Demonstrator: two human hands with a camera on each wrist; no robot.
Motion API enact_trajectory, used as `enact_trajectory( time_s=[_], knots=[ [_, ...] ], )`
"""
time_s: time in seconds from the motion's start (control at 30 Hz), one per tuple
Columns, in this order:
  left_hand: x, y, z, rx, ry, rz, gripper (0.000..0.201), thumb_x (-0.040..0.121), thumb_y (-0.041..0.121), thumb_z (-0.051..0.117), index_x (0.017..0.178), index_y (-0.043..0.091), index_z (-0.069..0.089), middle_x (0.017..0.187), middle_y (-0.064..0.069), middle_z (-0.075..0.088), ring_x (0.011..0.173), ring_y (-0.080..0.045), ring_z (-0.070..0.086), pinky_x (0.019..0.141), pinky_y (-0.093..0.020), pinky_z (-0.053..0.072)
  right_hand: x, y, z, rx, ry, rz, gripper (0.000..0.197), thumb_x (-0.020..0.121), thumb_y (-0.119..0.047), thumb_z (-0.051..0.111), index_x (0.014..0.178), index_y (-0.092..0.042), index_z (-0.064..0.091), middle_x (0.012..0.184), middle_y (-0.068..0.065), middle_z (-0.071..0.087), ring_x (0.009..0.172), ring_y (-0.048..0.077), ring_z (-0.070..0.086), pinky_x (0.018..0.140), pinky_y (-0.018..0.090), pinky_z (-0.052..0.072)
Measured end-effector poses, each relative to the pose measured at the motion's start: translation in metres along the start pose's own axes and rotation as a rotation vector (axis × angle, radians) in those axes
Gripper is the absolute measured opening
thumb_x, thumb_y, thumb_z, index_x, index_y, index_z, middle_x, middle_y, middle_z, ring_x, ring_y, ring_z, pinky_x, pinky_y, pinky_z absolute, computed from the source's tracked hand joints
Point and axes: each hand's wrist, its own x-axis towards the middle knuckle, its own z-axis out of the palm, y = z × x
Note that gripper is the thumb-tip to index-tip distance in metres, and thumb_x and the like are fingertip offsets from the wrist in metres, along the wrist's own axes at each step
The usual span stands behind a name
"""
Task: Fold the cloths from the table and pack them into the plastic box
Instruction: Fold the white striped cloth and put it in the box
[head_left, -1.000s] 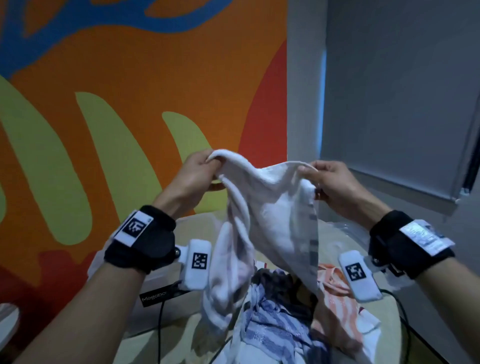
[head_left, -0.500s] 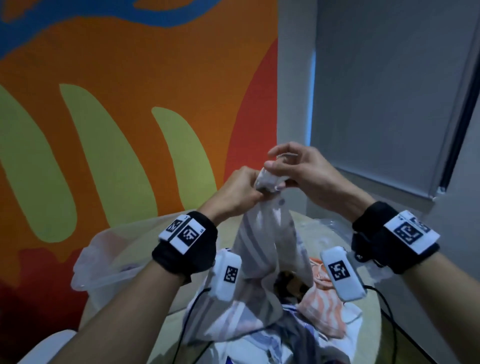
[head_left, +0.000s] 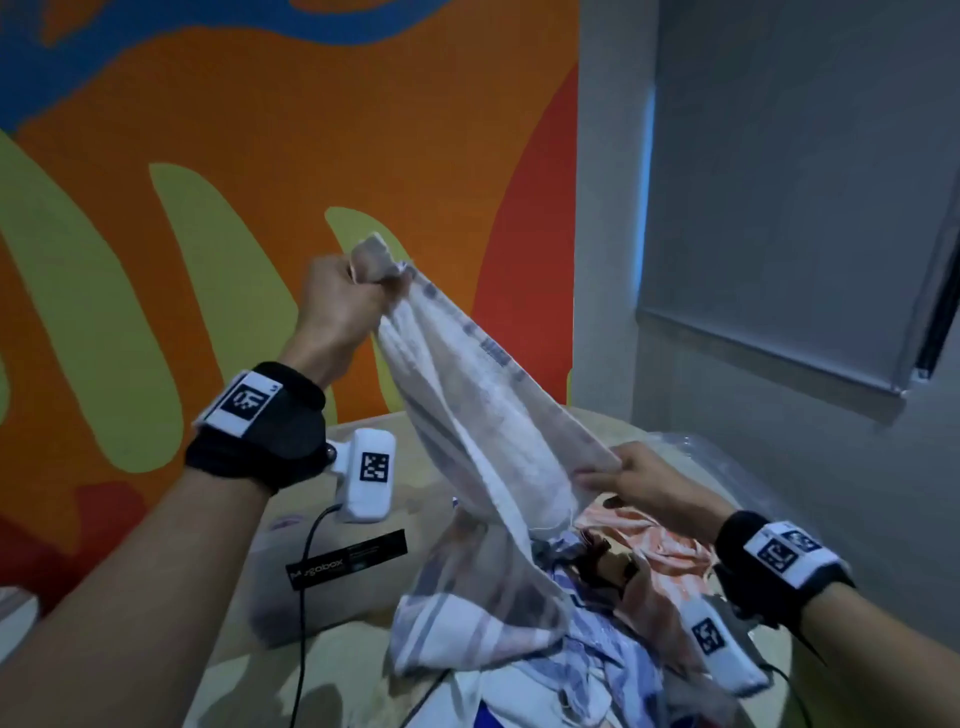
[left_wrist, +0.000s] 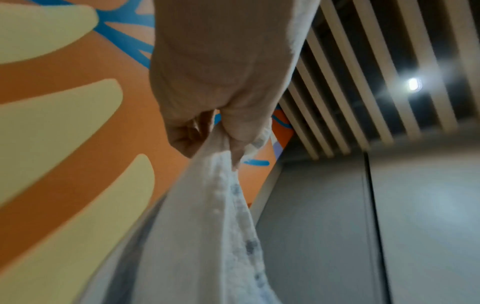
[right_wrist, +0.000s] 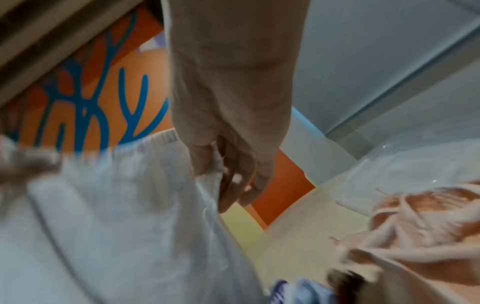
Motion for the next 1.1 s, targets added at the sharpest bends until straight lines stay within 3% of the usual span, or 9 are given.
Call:
enact_trajectory(
  time_s=[0.07,0.17,0.27,0.37,0.53,0.7,0.83,1.0,1.1],
  knots=[
    [0.001,-0.015,0.000,0.200,0.022,-0.019,0.033,0.085,0.022,0.077,0.065,0.007,0.054,0.062,-0.007,0.045,0.052,-0.014,0.040,0.051,-0.030,0.031,-0.001,-0.019,-0.015,0.196,0.082,-0.008,0.021,0.096,0.000,0.055,0.098,-0.001,0.076,0.087,0.012,0.072,0.079,0.023,0.061,0.071,0.033,0.053],
    [-0.014,-0.035,0.022,0.293,-0.084,-0.077,0.034,0.076,0.031,0.079,0.062,0.005,0.061,0.061,-0.013,0.061,0.054,-0.021,0.056,0.052,-0.037,0.042,-0.001,-0.063,-0.032,0.411,0.192,-0.077,0.021,0.098,0.001,0.051,0.099,0.012,0.068,0.079,0.016,0.067,0.068,0.024,0.062,0.063,0.031,0.056],
    [-0.036,-0.039,0.057,0.075,-0.232,-0.205,0.013,0.080,0.020,0.083,0.076,0.013,0.073,0.075,-0.008,0.074,0.067,-0.022,0.070,0.058,-0.034,0.051,-0.005,-0.103,-0.034,0.516,0.303,-0.139,0.023,0.097,-0.002,0.053,0.080,-0.003,0.068,0.058,0.004,0.062,0.048,0.014,0.056,0.047,0.024,0.048],
    [-0.038,-0.030,0.072,-0.106,-0.297,-0.266,0.017,0.085,0.014,0.082,0.098,0.006,0.075,0.094,-0.018,0.077,0.078,-0.026,0.070,0.065,-0.035,0.052,-0.006,-0.124,-0.048,0.723,0.433,-0.185,0.021,0.099,-0.008,0.057,0.080,-0.010,0.066,0.057,0.000,0.064,0.051,0.014,0.059,0.040,0.021,0.042],
    [-0.008,-0.028,0.055,-0.116,-0.057,-0.267,0.015,0.087,0.010,0.075,0.078,0.008,0.063,0.077,-0.012,0.066,0.072,-0.025,0.060,0.062,-0.035,0.046,-0.006,-0.117,-0.090,0.897,0.740,-0.144,0.015,0.099,-0.012,0.059,0.084,-0.015,0.062,0.063,0.000,0.061,0.053,0.014,0.060,0.040,0.021,0.042],
    [-0.037,-0.016,0.100,-0.056,-0.193,-0.228,0.008,0.084,0.014,0.077,0.089,0.014,0.071,0.085,-0.006,0.072,0.071,-0.020,0.065,0.056,-0.026,0.046,0.002,-0.116,-0.027,0.496,0.511,-0.161,0.014,0.094,-0.007,0.066,0.089,0.005,0.065,0.064,0.020,0.056,0.039,0.024,0.056,0.038,0.026,0.047],
    [-0.050,-0.020,0.111,-0.148,-0.279,-0.262,0.008,0.087,0.007,0.076,0.085,0.013,0.071,0.084,-0.011,0.072,0.076,-0.024,0.066,0.066,-0.035,0.052,0.004,-0.111,-0.006,0.251,0.338,-0.278,0.024,0.093,-0.011,0.071,0.093,0.012,0.064,0.074,0.016,0.062,0.059,0.022,0.060,0.048,0.030,0.050],
    [-0.065,-0.021,0.104,-0.286,-0.395,-0.301,0.017,0.102,0.009,0.059,0.100,0.003,0.075,0.088,-0.013,0.074,0.077,-0.023,0.068,0.071,-0.034,0.054,-0.003,-0.109,-0.003,-0.039,0.220,-0.362,0.013,0.089,-0.020,0.076,0.083,-0.012,0.069,0.077,0.001,0.060,0.071,0.012,0.056,0.066,0.029,0.047],
    [-0.068,-0.023,0.098,-0.328,-0.497,-0.325,0.043,0.105,0.033,0.058,0.106,-0.008,0.071,0.098,-0.024,0.075,0.085,-0.029,0.072,0.082,-0.043,0.058,-0.006,-0.107,0.001,-0.216,0.140,-0.360,0.018,0.092,-0.022,0.072,0.109,-0.022,0.075,0.098,-0.001,0.058,0.087,0.012,0.058,0.078,0.025,0.048]
  ],
)
